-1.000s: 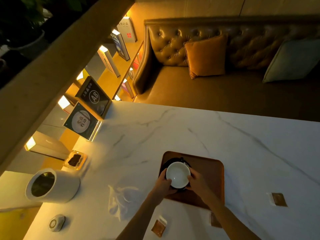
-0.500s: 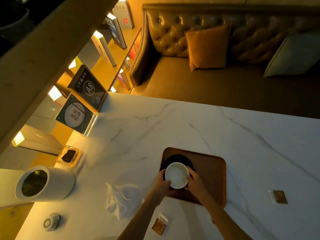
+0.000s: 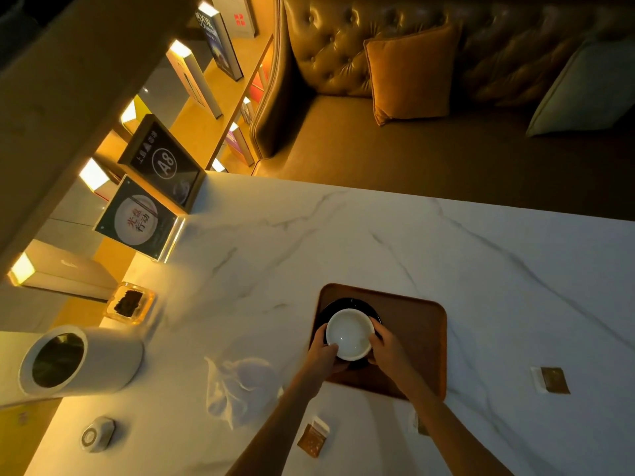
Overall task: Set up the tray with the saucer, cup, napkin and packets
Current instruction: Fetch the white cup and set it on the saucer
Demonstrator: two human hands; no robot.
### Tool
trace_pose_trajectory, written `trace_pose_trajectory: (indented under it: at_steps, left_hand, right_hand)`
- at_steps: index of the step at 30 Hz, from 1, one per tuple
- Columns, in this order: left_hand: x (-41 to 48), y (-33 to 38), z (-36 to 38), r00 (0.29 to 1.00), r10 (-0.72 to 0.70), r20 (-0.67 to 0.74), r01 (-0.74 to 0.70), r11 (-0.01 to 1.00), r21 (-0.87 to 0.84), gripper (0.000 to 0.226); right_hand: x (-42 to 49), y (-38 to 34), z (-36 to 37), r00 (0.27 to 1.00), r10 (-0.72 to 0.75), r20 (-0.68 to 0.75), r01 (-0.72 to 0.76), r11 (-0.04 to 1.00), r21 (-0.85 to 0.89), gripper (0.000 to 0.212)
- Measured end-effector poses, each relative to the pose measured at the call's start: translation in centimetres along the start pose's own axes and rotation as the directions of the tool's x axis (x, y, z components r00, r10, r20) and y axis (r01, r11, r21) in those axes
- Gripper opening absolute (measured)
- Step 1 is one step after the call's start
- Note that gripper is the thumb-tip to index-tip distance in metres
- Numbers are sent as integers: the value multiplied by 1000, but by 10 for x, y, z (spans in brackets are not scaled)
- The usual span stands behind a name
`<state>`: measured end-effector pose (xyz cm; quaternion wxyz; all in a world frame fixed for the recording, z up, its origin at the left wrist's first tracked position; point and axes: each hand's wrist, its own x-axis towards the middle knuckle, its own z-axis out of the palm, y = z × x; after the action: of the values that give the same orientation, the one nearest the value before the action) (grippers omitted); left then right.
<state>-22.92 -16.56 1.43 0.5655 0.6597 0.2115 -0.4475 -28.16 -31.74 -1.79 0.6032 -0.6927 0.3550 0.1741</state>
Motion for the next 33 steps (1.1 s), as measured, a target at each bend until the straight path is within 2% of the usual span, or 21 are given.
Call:
trace_pose_trajectory:
  at_steps: [3, 7, 10, 21, 33]
  left_hand:
    - [0, -1, 2, 999, 32, -9, -32, 997, 74, 63]
    - [2, -1, 3, 989, 136, -59, -119, 965, 233, 48]
    - [5, 0, 2, 983, 157, -98, -122, 947, 298, 47]
    - [2, -1, 3, 977, 200, -73, -176, 951, 256, 41]
    - [5, -3, 3, 984, 147, -105, -120, 966, 227, 44]
  right_hand:
    - [1, 3, -2, 998, 67, 22, -68, 997, 32, 48]
    - [-2, 6, -4, 998, 37, 51, -39, 998, 41, 42]
    - [-5, 8, -4, 998, 16, 58, -18, 999, 34, 42]
    - [-9, 9, -1, 999, -2, 37, 1, 1000, 17, 44]
    - [-11, 10, -1, 999, -9, 40, 9, 1000, 4, 45]
